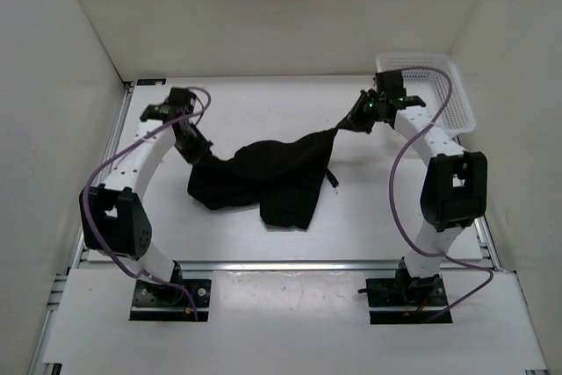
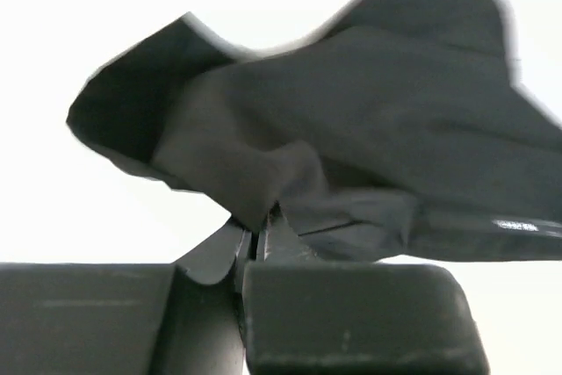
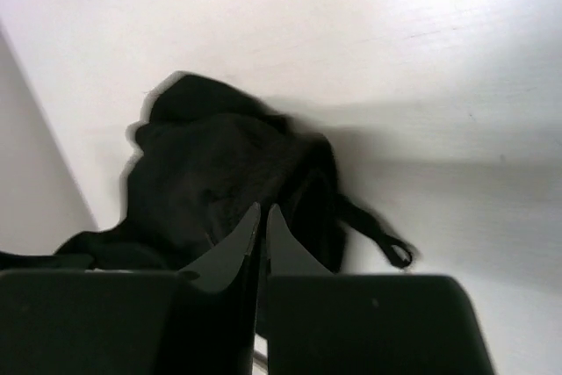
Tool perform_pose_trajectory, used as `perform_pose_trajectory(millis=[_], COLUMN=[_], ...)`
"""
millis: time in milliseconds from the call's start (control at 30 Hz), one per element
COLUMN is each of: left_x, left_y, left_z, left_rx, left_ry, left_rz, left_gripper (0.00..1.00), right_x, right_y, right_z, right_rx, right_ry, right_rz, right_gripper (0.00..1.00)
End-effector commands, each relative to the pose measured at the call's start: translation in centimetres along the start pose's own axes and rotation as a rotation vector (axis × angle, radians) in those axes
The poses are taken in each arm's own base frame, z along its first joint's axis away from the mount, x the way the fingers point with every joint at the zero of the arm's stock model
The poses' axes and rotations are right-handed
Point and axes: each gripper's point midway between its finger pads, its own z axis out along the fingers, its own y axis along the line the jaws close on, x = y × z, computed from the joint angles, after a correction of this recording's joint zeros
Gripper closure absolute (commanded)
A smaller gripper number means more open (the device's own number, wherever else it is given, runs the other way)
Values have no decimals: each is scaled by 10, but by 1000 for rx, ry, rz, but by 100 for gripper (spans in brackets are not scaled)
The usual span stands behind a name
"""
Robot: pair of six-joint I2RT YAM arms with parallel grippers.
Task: Fold and stack the shorts
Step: Flatten the shorts out
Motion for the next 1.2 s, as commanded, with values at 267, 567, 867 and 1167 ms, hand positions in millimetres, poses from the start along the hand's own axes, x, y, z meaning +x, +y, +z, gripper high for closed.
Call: perform_pose_trajectory(millis=[267,567,867,1167], left_x=[-154,-138,-34,29], left_y=[-120,-103,-7,59], left_z=[-215,-227,-92,-17], left_rx=[395,489,209,3], left_ry=[-447,-493,-213,12], left_rz=[96,108,75,-11], left_gripper=[90,90,90,10], right_x=[-163,-125,25,140], right_y=[205,186,29,-61], right_z=[-198,-249,-179,-134], right_rx=[-371,-320,34,191], right_ry=[-535,-592,-405,-120], right_rz=[-216,-280,-228,-80], right_gripper=[100,100,100,25])
